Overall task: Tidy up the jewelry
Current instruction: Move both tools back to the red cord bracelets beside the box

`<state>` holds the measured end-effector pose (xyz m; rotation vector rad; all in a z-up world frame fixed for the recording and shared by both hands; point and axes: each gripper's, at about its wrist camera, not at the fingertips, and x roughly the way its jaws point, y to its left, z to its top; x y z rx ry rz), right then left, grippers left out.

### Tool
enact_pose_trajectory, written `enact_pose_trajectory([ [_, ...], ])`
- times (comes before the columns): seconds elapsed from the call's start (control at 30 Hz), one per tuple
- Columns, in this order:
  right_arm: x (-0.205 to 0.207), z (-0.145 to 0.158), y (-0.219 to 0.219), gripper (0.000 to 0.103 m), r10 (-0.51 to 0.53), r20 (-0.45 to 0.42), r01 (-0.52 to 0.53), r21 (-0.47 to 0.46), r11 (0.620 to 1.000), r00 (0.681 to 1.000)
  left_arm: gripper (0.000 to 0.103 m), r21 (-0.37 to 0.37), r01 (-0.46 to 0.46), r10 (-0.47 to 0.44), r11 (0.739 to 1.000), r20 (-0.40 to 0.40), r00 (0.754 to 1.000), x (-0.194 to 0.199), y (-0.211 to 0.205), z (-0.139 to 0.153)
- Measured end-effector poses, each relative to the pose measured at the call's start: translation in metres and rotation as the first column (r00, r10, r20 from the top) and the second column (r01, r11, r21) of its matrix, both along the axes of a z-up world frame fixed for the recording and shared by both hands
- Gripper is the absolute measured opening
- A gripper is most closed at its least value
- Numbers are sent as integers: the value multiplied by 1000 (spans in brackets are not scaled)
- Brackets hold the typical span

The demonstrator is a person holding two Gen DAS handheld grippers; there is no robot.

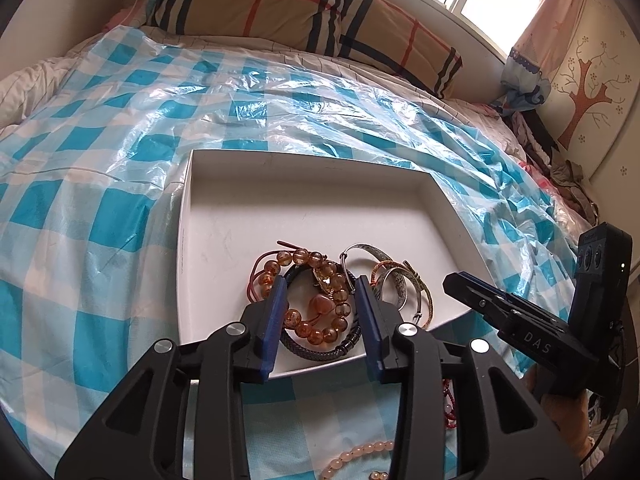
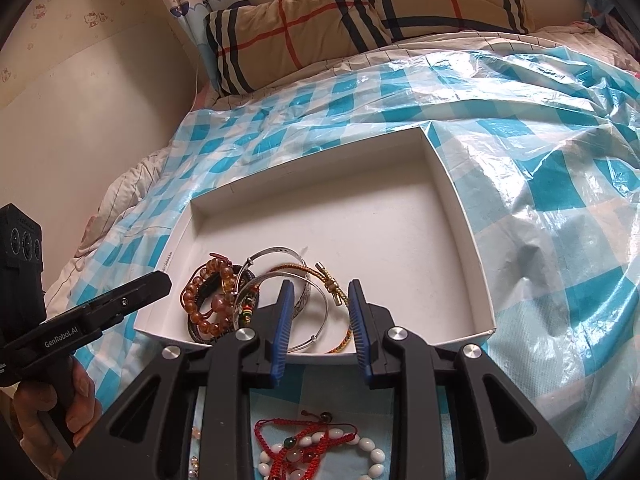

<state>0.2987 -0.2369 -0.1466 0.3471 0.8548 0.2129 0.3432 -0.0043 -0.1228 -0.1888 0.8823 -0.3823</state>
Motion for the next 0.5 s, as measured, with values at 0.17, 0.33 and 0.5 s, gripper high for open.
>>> enact_pose_trajectory([
  [0.17, -9, 5, -4, 28, 0, 4, 0, 1, 1000, 1000, 35, 15, 2, -2, 1000, 3, 1000, -9, 2, 2],
  [0.33, -22, 7, -7, 28, 5, -9, -5, -1, 1000, 1000, 37, 33, 4, -5, 999, 17, 1000, -22, 6, 8],
  [0.5, -39, 2, -7, 28, 29, -45, -29, -11, 1000, 999, 40, 52, 25, -26, 998, 23, 999, -42, 5, 12],
])
